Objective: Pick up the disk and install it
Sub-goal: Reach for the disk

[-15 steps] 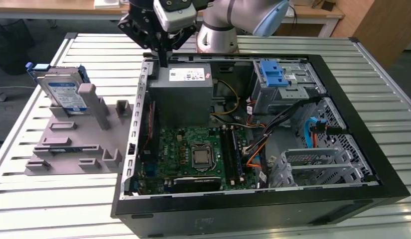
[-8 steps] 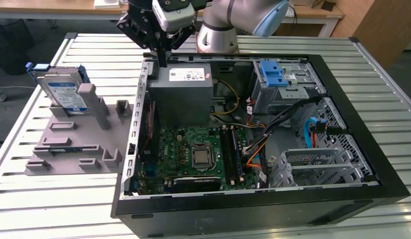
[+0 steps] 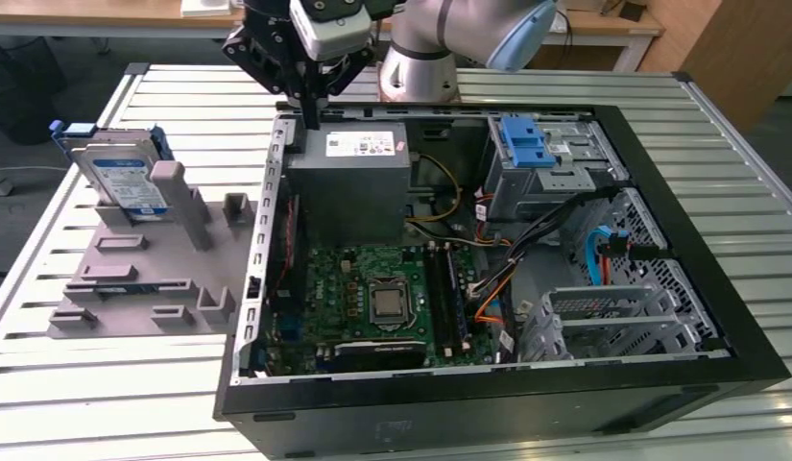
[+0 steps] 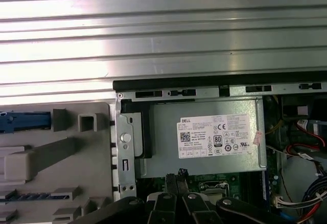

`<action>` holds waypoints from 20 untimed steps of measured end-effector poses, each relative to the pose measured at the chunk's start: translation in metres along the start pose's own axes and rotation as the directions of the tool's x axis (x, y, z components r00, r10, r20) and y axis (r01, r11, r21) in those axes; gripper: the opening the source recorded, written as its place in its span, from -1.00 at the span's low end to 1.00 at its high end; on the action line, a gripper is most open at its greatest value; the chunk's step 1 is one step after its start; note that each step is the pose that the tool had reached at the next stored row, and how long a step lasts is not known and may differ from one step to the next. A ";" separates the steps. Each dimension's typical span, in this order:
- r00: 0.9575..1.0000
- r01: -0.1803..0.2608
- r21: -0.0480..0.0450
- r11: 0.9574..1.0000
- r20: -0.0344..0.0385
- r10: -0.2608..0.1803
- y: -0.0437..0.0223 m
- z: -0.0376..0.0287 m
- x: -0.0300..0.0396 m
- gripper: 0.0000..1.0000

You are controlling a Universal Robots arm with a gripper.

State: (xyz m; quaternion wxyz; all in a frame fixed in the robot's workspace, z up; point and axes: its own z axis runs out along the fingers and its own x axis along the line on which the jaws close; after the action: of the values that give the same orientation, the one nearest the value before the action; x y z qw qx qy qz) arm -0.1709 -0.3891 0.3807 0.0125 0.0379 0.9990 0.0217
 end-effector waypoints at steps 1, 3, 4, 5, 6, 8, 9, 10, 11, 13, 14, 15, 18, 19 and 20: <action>1.000 0.000 0.000 1.000 0.000 0.000 0.0001 0.0000 0.0003 -0.79; 1.000 0.000 0.000 1.000 0.000 0.000 0.0002 0.0001 0.0008 -0.79; 1.000 0.000 0.000 1.000 0.000 0.000 0.0003 0.0001 0.0011 -0.79; 1.000 0.000 0.000 1.000 0.000 0.000 0.0004 0.0002 0.0014 -0.79; 1.000 0.000 0.000 1.000 0.000 0.000 0.0004 0.0002 0.0016 -0.79; 1.000 0.000 0.000 1.000 0.000 0.000 0.0005 0.0003 0.0021 -0.79; 1.000 0.000 0.000 1.000 0.000 0.000 0.0006 0.0004 0.0024 -0.79; 1.000 0.000 0.000 1.000 0.000 0.000 0.0007 0.0004 0.0027 -0.79; 1.000 0.000 0.000 1.000 0.000 0.000 0.0007 0.0004 0.0029 -0.79; 1.000 0.000 0.000 1.000 0.000 0.000 0.0009 0.0005 0.0035 -0.79; 1.000 0.000 0.000 1.000 0.000 0.000 0.0010 0.0006 0.0037 -0.79; 1.000 0.000 0.000 1.000 0.000 0.000 0.0010 0.0006 0.0040 -0.79; 1.000 0.000 0.000 1.000 0.000 0.000 0.0013 0.0008 0.0048 -0.79; 1.000 0.000 0.000 1.000 0.000 0.000 0.0013 0.0008 0.0051 -0.79; 1.000 0.000 0.000 1.000 0.000 0.000 0.0014 0.0008 0.0054 -0.79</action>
State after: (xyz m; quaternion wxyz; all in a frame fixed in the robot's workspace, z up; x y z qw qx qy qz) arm -0.1762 -0.3873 0.3798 0.0125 0.0379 0.9990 0.0217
